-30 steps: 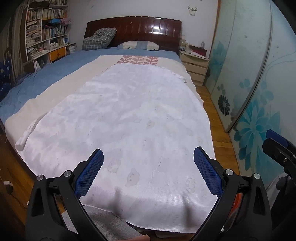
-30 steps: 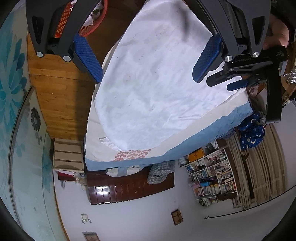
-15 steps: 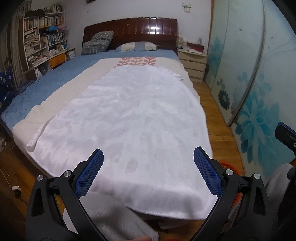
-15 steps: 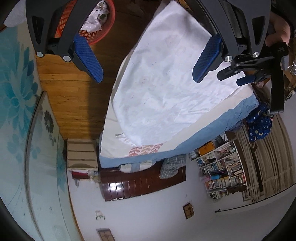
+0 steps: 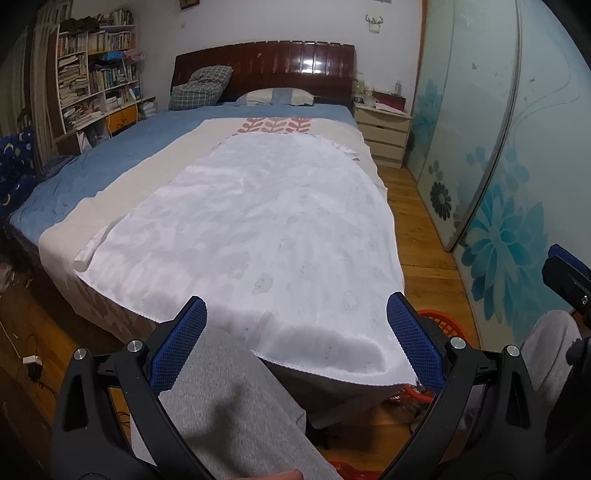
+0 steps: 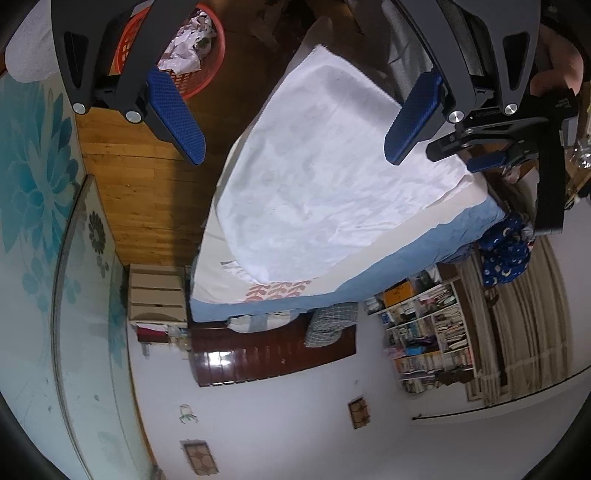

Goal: Collect trash

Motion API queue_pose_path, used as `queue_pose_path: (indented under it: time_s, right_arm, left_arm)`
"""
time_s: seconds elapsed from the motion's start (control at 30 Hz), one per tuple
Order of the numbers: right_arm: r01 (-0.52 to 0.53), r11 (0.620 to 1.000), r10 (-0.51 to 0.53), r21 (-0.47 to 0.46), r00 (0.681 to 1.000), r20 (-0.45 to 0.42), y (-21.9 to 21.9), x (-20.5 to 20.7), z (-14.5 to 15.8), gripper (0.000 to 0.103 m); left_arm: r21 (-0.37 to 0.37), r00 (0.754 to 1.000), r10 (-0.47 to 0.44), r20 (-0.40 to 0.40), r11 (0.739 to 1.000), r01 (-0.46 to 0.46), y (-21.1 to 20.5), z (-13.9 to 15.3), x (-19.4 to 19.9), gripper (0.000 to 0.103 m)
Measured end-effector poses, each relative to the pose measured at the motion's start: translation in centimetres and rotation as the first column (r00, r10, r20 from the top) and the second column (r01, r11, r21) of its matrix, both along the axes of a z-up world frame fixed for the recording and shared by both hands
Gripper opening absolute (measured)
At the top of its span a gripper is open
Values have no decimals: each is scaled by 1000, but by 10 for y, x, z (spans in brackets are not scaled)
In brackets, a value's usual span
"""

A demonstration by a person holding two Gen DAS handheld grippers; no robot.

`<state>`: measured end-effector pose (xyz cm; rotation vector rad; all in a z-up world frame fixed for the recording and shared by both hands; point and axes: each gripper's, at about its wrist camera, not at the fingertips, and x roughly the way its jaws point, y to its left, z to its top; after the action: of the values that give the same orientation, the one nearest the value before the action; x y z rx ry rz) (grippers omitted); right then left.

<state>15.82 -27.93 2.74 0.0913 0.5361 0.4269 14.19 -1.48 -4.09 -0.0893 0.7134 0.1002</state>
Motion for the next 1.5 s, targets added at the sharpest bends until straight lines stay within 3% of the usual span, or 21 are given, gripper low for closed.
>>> queue_pose_path:
  time_s: [0.3,1.1,1.23,1.5]
  right_arm:
    - [1,1000,-1,13,1000,23,-11,-15,11,96]
    - [9,1000,-9,25,1000,-3,-17,-8,14,96]
    - [4,1000,-4,23,1000,-7,-16,-7,13,96]
    - [2,1000,-1,23,1000,-15,-13,-3,9,96]
  left_arm:
    - [9,1000,-4,25,1000,4,-8,7,-6,97]
    - [27,999,-17,49,1000,15,-17,14,-8,97]
    - [53,996,2,86,999,-7,-17,17,-12,97]
    - [28,998,-2,64,1000,0,-13,15,-8,97]
